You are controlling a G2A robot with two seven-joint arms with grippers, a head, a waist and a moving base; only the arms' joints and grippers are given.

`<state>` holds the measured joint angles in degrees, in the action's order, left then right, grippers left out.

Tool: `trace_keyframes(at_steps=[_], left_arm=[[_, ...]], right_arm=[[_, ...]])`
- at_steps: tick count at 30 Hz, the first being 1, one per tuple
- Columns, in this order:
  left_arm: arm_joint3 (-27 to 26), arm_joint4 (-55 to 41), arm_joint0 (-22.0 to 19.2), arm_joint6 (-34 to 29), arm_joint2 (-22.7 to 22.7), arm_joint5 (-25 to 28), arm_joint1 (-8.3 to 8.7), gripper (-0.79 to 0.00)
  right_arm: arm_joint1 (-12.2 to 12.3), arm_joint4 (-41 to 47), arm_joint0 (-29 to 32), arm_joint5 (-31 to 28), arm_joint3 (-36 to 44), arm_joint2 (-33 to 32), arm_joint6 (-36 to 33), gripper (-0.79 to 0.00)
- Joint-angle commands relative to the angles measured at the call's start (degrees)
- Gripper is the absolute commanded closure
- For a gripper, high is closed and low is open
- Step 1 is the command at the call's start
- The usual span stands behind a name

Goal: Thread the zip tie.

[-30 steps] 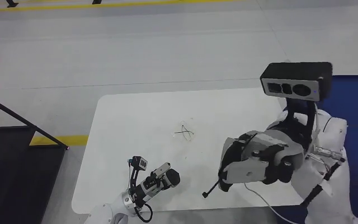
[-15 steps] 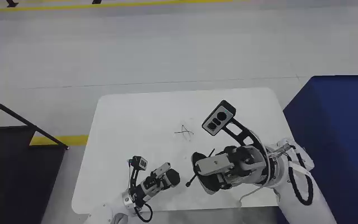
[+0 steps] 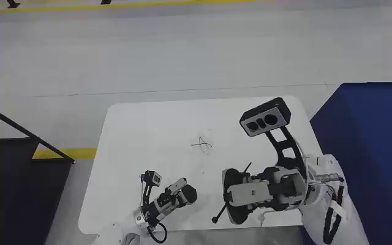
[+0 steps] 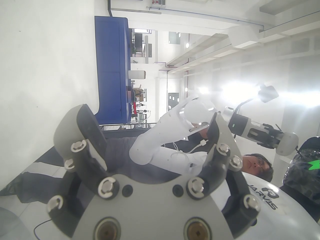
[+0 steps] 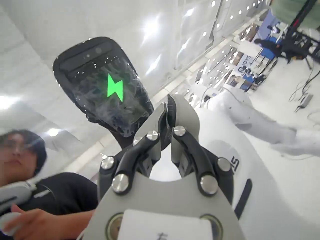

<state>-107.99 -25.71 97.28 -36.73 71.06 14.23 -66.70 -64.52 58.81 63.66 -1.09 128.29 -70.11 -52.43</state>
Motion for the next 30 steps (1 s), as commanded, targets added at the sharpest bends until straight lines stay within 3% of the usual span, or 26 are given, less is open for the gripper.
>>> trace_keyframes(at_steps=[1, 10, 12, 14, 18, 24, 30], left_arm=[[0.00, 0.00, 0.00, 0.00, 0.00, 0.00, 0.00, -0.785], [0.00, 0.00, 0.00, 0.00, 0.00, 0.00, 0.00, -0.785], [0.00, 0.00, 0.00, 0.00, 0.00, 0.00, 0.00, -0.785], [0.00, 0.00, 0.00, 0.00, 0.00, 0.00, 0.00, -0.785], [0.00, 0.00, 0.00, 0.00, 0.00, 0.00, 0.00, -0.785], [0.00, 0.00, 0.00, 0.00, 0.00, 0.00, 0.00, -0.785], [0.00, 0.00, 0.00, 0.00, 0.00, 0.00, 0.00, -0.785]], right_arm=[[-0.19, -3.80, -1.70, -2.66, -0.97, 0.37, -0.04, 0.000], [-0.45, -3.77, -3.00, -3.54, -0.69, 1.18, -0.33, 0.000], [-0.18, -9.01, -3.81, -1.72, 0.84, -0.03, -0.60, 0.000], [0.28, -14.45, -5.20, 3.13, 1.83, -1.96, -0.70, 0.000], [1.67, -22.40, -6.64, 20.58, 3.13, -5.59, -3.44, 0.000], [2.78, -14.62, -3.08, 42.11, 6.03, -11.26, -3.06, 0.000], [3.10, -9.54, -1.45, 47.36, 6.36, -13.52, 1.48, 0.000]])
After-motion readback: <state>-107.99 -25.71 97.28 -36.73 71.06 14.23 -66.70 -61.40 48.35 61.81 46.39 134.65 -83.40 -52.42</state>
